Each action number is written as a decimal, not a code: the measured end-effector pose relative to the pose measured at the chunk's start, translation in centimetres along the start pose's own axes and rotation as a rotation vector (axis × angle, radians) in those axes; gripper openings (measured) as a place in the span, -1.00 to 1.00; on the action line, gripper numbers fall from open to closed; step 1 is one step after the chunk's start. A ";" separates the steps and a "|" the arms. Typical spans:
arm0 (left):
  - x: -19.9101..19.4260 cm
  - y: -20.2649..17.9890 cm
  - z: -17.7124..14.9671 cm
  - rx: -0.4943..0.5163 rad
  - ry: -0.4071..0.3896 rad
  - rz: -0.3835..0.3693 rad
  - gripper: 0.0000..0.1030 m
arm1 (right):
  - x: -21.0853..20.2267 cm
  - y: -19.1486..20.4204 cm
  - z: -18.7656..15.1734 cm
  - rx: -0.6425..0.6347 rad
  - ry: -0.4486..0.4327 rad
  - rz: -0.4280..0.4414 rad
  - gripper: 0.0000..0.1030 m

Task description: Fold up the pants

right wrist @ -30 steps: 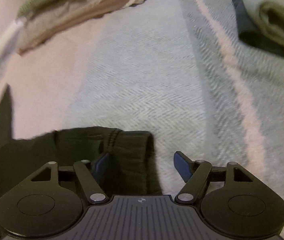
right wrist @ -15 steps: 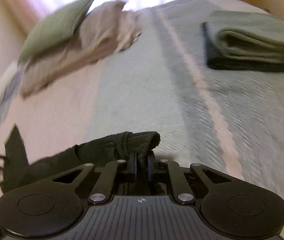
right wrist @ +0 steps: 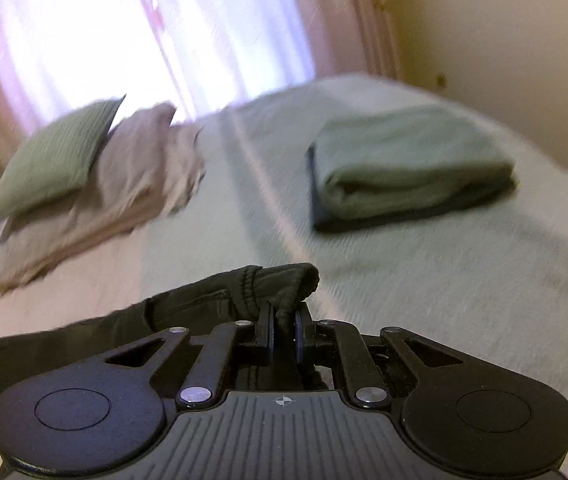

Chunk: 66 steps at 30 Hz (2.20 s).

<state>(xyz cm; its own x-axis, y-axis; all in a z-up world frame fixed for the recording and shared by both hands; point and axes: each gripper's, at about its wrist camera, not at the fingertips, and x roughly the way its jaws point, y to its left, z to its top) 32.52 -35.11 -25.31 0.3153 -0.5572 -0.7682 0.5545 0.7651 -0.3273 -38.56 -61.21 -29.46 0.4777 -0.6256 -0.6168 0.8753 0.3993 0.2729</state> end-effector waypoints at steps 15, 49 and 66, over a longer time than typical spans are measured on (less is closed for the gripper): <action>8.4 -2.0 -7.4 0.216 0.321 0.198 0.00 | 3.5 -5.3 -2.0 0.207 0.288 -0.269 -0.60; -9.1 17.4 -26.3 -0.385 0.200 0.280 -0.61 | -12.4 -10.2 -17.2 0.677 0.415 -0.218 0.08; 3.0 11.0 -17.7 0.491 0.239 0.108 -0.61 | -12.4 -9.8 -18.8 0.741 0.261 -0.373 0.15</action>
<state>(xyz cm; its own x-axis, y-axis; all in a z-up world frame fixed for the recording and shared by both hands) 25.90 -22.62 -40.97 0.2389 -0.3516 -0.9052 0.8405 0.5417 0.0114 -54.46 -44.76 -38.32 0.1971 -0.4186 -0.8866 0.8382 -0.3971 0.3738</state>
